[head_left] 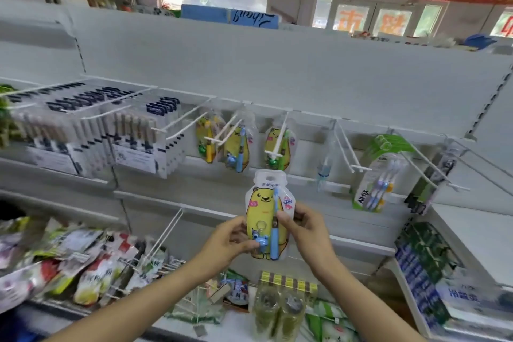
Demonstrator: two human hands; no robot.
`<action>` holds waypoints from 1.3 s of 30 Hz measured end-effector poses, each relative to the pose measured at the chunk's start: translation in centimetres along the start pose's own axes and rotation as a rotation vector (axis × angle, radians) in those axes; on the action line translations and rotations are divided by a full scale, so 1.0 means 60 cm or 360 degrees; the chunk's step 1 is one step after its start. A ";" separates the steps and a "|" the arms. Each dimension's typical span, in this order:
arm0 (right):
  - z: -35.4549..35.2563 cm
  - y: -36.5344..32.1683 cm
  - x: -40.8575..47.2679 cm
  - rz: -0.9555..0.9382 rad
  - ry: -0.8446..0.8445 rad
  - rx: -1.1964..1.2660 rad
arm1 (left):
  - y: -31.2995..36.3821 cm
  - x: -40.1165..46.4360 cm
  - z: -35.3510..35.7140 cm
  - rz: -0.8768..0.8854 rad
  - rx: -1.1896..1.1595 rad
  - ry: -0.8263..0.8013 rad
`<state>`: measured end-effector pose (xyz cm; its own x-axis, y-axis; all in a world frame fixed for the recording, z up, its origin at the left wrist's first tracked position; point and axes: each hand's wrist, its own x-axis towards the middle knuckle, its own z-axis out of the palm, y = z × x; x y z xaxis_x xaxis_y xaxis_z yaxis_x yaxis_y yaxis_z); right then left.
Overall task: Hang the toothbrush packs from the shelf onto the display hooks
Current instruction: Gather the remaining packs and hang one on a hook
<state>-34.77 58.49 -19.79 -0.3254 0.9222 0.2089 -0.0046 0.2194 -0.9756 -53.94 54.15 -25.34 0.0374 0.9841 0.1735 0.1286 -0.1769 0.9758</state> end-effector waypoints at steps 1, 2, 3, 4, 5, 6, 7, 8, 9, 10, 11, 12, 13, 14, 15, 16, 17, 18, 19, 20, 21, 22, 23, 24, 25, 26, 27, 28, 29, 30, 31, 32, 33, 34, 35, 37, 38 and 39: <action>0.022 -0.002 0.004 -0.0018 -0.0008 -0.0016 | -0.001 -0.007 -0.022 0.0021 -0.0028 0.0015; 0.044 -0.006 0.008 -0.0035 -0.0018 -0.0038 | -0.002 -0.013 -0.045 0.0033 -0.0050 0.0026; 0.065 -0.010 0.012 -0.0055 -0.0025 -0.0060 | -0.003 -0.019 -0.067 0.0039 -0.0070 0.0033; 0.085 -0.014 0.016 -0.0080 -0.0028 -0.0079 | -0.003 -0.023 -0.087 0.0040 -0.0085 0.0033; 0.104 -0.018 0.022 -0.0101 -0.0022 -0.0095 | -0.003 -0.026 -0.106 0.0043 -0.0096 0.0030; 0.121 -0.023 0.027 -0.0115 -0.0012 -0.0103 | -0.002 -0.028 -0.123 0.0049 -0.0103 0.0028; 0.137 -0.027 0.033 -0.0121 0.0006 -0.0100 | 0.000 -0.028 -0.138 0.0059 -0.0114 0.0033; 0.152 -0.031 0.039 -0.0117 0.0032 -0.0089 | 0.003 -0.028 -0.152 0.0068 -0.0120 0.0043; 0.165 -0.035 0.045 -0.0109 0.0063 -0.0076 | 0.004 -0.026 -0.164 0.0072 -0.0115 0.0056; 0.179 -0.038 0.052 -0.0102 0.0088 -0.0061 | 0.005 -0.024 -0.178 0.0073 -0.0099 0.0067; 0.186 -0.041 0.058 -0.0103 0.0105 -0.0044 | 0.006 -0.020 -0.186 0.0082 -0.0086 0.0075; 0.192 -0.042 0.062 -0.0104 0.0119 -0.0025 | 0.007 -0.017 -0.193 0.0094 -0.0078 0.0075; 0.198 -0.043 0.067 -0.0093 0.0138 -0.0004 | 0.006 -0.014 -0.201 0.0102 -0.0070 0.0073; 0.202 -0.043 0.070 -0.0075 0.0159 0.0013 | 0.006 -0.012 -0.207 0.0107 -0.0053 0.0065; 0.206 -0.043 0.074 -0.0060 0.0179 0.0023 | 0.004 -0.009 -0.213 0.0110 -0.0034 0.0058; 0.209 -0.042 0.077 -0.0049 0.0195 0.0026 | 0.004 -0.006 -0.218 0.0114 -0.0017 0.0045; 0.211 -0.041 0.080 -0.0045 0.0206 0.0028 | 0.002 -0.001 -0.221 0.0117 -0.0006 0.0034; 0.213 -0.041 0.082 -0.0048 0.0214 0.0035 | 0.002 0.003 -0.224 0.0121 0.0007 0.0024; 0.215 -0.042 0.084 -0.0056 0.0221 0.0048 | 0.001 0.007 -0.227 0.0125 0.0022 0.0018; 0.216 -0.042 0.085 -0.0065 0.0228 0.0062 | 0.001 0.011 -0.229 0.0128 0.0034 0.0011; 0.217 -0.042 0.086 -0.0073 0.0232 0.0073 | 0.000 0.014 -0.231 0.0130 0.0039 0.0004; 0.216 -0.042 0.087 -0.0082 0.0233 0.0079 | 0.000 0.016 -0.231 0.0130 0.0038 -0.0007; 0.214 -0.041 0.087 -0.0092 0.0232 0.0082 | -0.001 0.019 -0.230 0.0133 0.0033 -0.0015; 0.212 -0.040 0.087 -0.0099 0.0230 0.0084 | -0.001 0.020 -0.229 0.0138 0.0021 -0.0026; 0.209 -0.038 0.088 -0.0100 0.0232 0.0087 | -0.003 0.022 -0.227 0.0146 0.0003 -0.0035; 0.206 -0.035 0.089 -0.0096 0.0237 0.0098 | -0.003 0.024 -0.225 0.0153 -0.0014 -0.0038; 0.203 -0.033 0.091 -0.0086 0.0245 0.0117 | -0.003 0.026 -0.223 0.0160 -0.0026 -0.0030; 0.199 -0.031 0.093 -0.0072 0.0248 0.0136 | -0.003 0.029 -0.221 0.0164 -0.0038 -0.0025; 0.196 -0.028 0.097 -0.0059 0.0249 0.0143 | -0.004 0.032 -0.220 0.0169 -0.0040 -0.0023; 0.193 -0.026 0.101 -0.0049 0.0249 0.0136 | -0.006 0.035 -0.218 0.0173 -0.0034 -0.0026; 0.191 -0.024 0.107 -0.0038 0.0248 0.0124 | -0.009 0.039 -0.217 0.0173 -0.0025 -0.0024; 0.190 -0.021 0.114 -0.0025 0.0245 0.0119 | -0.012 0.042 -0.217 0.0169 -0.0027 -0.0016; 0.189 -0.019 0.122 -0.0013 0.0246 0.0118 | -0.017 0.048 -0.217 0.0161 -0.0030 0.0001; 0.189 -0.017 0.130 -0.0009 0.0248 0.0114 | -0.021 0.054 -0.218 0.0147 -0.0023 0.0023; 0.190 -0.015 0.140 -0.0013 0.0252 0.0105 | -0.025 0.063 -0.219 0.0127 -0.0004 0.0046; 0.191 -0.011 0.162 -0.0010 0.0272 0.0103 | -0.034 0.085 -0.224 0.0076 0.0020 0.0072; 0.191 -0.009 0.176 0.0003 0.0293 0.0112 | -0.036 0.099 -0.226 0.0055 0.0025 0.0076; 0.190 -0.008 0.190 0.0019 0.0317 0.0116 | -0.039 0.114 -0.227 0.0037 0.0035 0.0079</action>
<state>-49.25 65.30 -17.72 -0.1327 0.9709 0.1993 -0.0726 0.1910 -0.9789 -67.49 61.47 -24.63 -0.0082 0.9791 0.2031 0.1498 -0.1996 0.9684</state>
